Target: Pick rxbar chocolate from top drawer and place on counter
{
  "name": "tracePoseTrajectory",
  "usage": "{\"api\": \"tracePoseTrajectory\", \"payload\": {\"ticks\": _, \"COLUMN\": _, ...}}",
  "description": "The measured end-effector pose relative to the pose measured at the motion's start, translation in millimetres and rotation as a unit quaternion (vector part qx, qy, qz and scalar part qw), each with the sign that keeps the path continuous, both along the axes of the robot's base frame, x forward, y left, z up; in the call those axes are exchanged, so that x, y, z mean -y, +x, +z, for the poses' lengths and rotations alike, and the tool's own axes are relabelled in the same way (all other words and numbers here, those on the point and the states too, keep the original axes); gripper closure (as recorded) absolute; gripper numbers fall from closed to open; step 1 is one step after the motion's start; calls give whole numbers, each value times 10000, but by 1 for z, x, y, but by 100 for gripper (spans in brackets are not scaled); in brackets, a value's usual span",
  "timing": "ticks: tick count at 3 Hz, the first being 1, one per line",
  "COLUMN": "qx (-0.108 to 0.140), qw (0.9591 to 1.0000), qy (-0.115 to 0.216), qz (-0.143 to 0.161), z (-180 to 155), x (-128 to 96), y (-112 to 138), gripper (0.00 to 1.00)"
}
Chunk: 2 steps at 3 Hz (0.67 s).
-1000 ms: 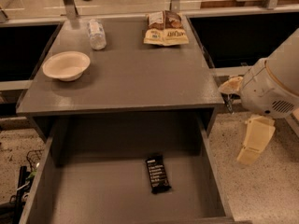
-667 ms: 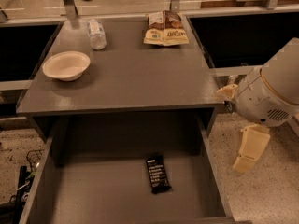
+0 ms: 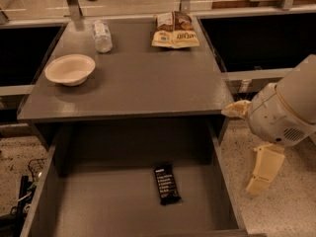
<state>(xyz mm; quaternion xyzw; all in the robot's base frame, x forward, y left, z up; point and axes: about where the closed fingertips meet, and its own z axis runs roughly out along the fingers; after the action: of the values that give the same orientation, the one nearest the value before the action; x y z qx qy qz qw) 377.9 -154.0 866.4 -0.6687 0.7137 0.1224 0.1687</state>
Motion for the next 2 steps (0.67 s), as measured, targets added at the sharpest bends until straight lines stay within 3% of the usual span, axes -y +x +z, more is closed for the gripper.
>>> {"api": "tracePoseTrajectory", "payload": {"ticks": 1, "qx": -172, "qw": 9994, "qy": 256, "qz": 152, "z": -29, "x": -19, "y": -12, "gripper": 0}}
{"api": "tracePoseTrajectory", "payload": {"ticks": 2, "qx": -528, "qw": 9963, "qy": 591, "qz": 334, "z": -67, "x": -43, "y": -14, "gripper": 0}}
